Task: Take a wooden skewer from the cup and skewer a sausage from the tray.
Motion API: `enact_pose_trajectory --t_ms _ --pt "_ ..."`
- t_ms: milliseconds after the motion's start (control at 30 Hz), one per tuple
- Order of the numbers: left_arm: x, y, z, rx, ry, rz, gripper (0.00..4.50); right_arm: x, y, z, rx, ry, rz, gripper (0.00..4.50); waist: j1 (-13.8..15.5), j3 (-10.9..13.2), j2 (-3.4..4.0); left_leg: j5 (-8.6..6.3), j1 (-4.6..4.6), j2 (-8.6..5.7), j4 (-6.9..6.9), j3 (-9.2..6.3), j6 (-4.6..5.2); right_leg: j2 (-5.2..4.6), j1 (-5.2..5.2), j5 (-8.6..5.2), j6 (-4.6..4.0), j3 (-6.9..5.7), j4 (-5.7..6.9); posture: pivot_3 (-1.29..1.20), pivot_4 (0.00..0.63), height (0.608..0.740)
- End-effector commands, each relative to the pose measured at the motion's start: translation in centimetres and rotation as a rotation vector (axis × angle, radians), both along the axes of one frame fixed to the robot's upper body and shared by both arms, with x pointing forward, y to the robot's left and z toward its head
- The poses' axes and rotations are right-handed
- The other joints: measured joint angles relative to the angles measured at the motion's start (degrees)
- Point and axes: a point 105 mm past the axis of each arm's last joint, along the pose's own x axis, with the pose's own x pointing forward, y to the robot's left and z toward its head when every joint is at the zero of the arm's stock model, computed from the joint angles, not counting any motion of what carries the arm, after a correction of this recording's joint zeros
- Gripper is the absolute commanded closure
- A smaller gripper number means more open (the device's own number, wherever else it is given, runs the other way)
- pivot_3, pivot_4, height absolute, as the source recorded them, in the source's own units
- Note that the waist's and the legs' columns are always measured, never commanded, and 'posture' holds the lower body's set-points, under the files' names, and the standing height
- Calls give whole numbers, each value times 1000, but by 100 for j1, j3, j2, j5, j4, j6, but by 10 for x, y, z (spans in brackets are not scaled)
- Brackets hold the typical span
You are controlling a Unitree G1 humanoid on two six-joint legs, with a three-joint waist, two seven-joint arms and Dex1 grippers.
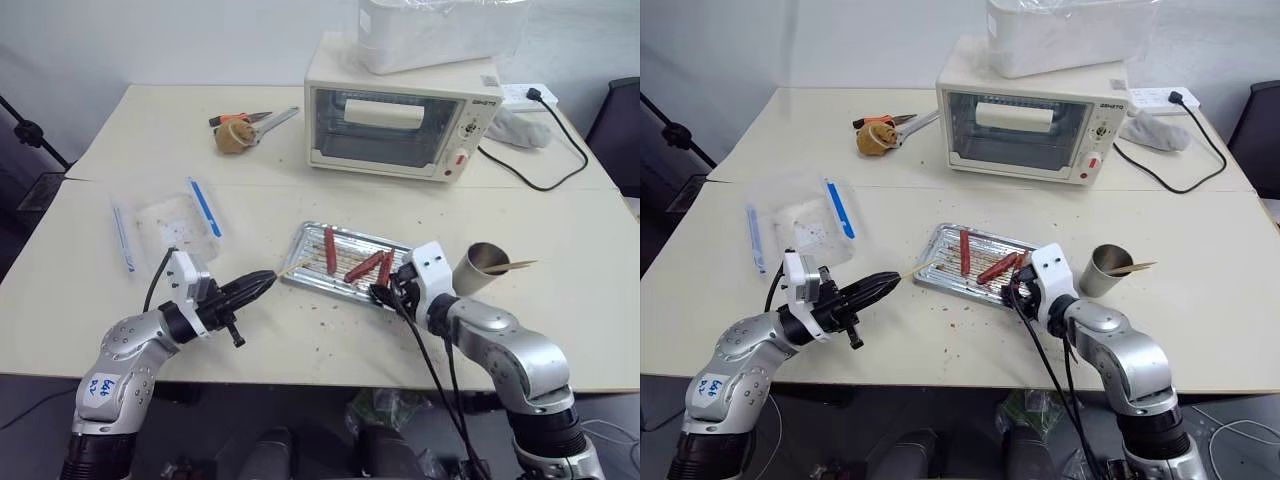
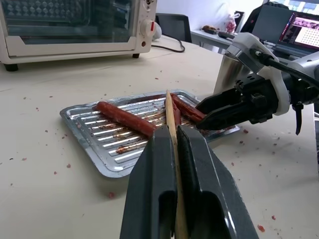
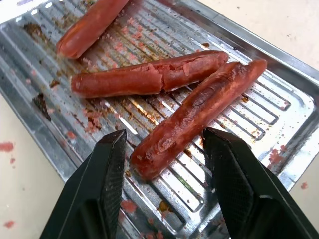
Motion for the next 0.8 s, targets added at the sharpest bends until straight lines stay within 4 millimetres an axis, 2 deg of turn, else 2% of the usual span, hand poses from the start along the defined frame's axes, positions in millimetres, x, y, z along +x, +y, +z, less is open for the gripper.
enact_pose_trajectory --t_ms 33,133,233,333,800 --pt "-5 -5 9 6 -44 -21 4500 -3 0 0 -30 -23 18 1980 2 0 0 0 0 0 0 0 0 0 0 0 0 0 0 0 150 740" --pt "-5 -6 9 6 -45 -23 4500 -1 -2 -1 -37 -41 11 1980 1 0 0 0 0 0 0 0 0 0 1 0 0 1 0 0 150 740" --pt "-4 -6 10 6 -48 -25 4500 1 -7 -3 -46 -69 -10 2541 2 -1 -1 0 0 0 1 0 0 0 1 0 0 0 0 0 150 740" --pt "-3 -5 10 7 -51 -23 4500 2 -10 -3 -52 -75 -18 3461 2 -1 -1 0 0 0 1 0 0 1 1 0 0 0 1 0 150 740" --pt "-2 -7 10 3 -53 -20 4500 -3 -20 3 -67 -121 -14 3461 10 -1 -1 1 0 -2 3 1 1 -1 2 0 0 0 1 0 150 740"
